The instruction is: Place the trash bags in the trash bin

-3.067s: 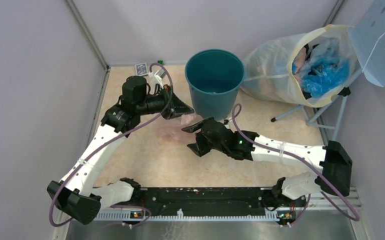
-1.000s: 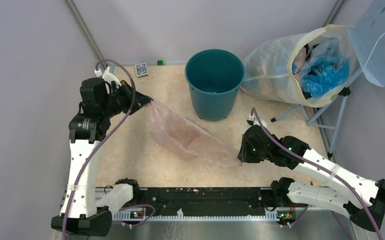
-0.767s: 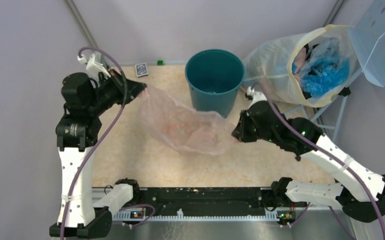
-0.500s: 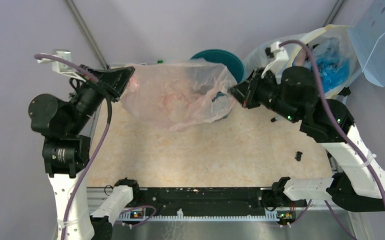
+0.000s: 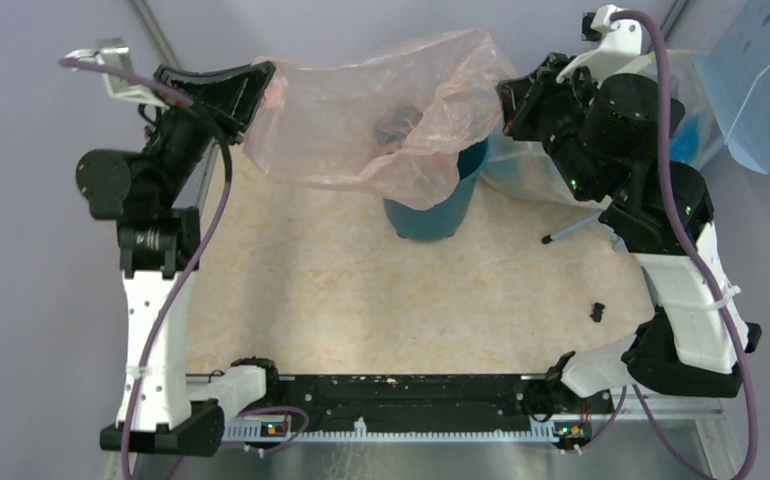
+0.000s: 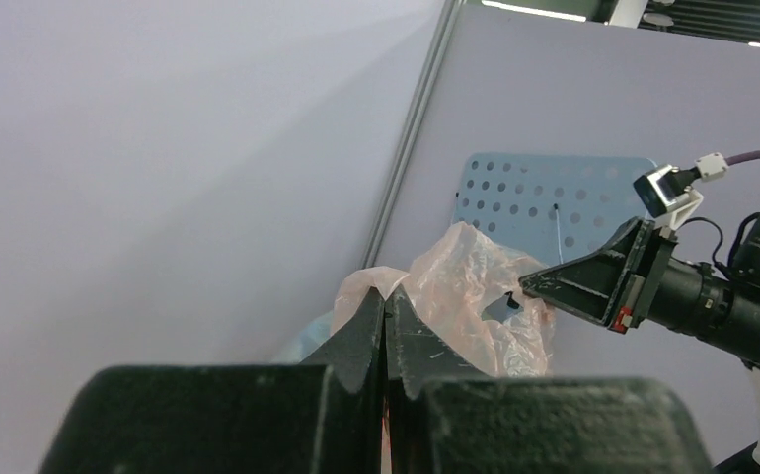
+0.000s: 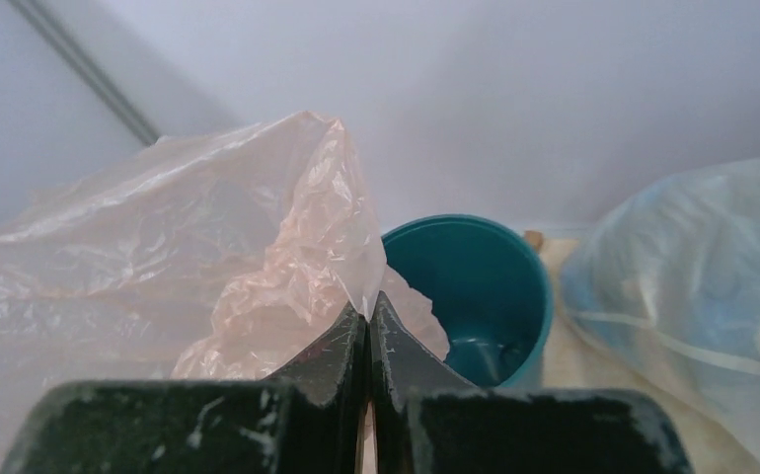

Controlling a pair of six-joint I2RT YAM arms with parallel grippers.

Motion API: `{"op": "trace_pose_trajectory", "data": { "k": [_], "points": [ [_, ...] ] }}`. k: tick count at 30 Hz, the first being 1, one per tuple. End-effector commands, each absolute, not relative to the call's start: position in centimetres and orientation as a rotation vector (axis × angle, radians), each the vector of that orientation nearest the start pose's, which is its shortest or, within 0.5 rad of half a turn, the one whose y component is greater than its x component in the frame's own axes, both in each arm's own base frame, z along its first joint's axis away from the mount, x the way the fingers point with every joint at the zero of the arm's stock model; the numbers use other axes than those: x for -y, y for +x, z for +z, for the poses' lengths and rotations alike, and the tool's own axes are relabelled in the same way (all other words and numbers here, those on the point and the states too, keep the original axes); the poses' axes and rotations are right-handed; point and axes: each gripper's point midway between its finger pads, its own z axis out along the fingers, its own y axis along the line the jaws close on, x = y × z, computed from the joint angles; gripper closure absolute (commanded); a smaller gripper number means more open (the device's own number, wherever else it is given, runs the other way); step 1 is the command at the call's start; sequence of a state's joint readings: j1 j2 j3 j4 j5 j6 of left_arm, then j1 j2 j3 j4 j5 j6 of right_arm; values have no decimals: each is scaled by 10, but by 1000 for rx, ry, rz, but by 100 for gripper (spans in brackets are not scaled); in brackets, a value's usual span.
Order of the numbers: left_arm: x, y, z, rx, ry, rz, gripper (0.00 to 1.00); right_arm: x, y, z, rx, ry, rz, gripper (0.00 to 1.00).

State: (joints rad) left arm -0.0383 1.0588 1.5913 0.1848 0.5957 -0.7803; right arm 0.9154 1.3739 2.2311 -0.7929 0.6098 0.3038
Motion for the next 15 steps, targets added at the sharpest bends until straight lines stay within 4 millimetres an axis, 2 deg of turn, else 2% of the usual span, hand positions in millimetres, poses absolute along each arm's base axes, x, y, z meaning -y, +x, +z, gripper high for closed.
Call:
{"op": "trace_pose_trajectory", "data": {
  "k": [1,4,7,10,15],
  "points": [
    [143,268,621,-1018,247,-1090,100,-160,285,574,-1513,150,383,100],
    [158,290,612,-1031,246,-1102,100,-166,305,567,-1541,182,423,100],
    [186,303,606,-1032,266,-1126,100,-177,327,559,-1580,201,460,100],
    [209,314,605,-1015,280,-1152,100,-175,342,561,-1576,229,502,100],
    [227,339,610,-1011,294,-1151,100,-173,368,556,-1602,224,601,100]
  ]
}}
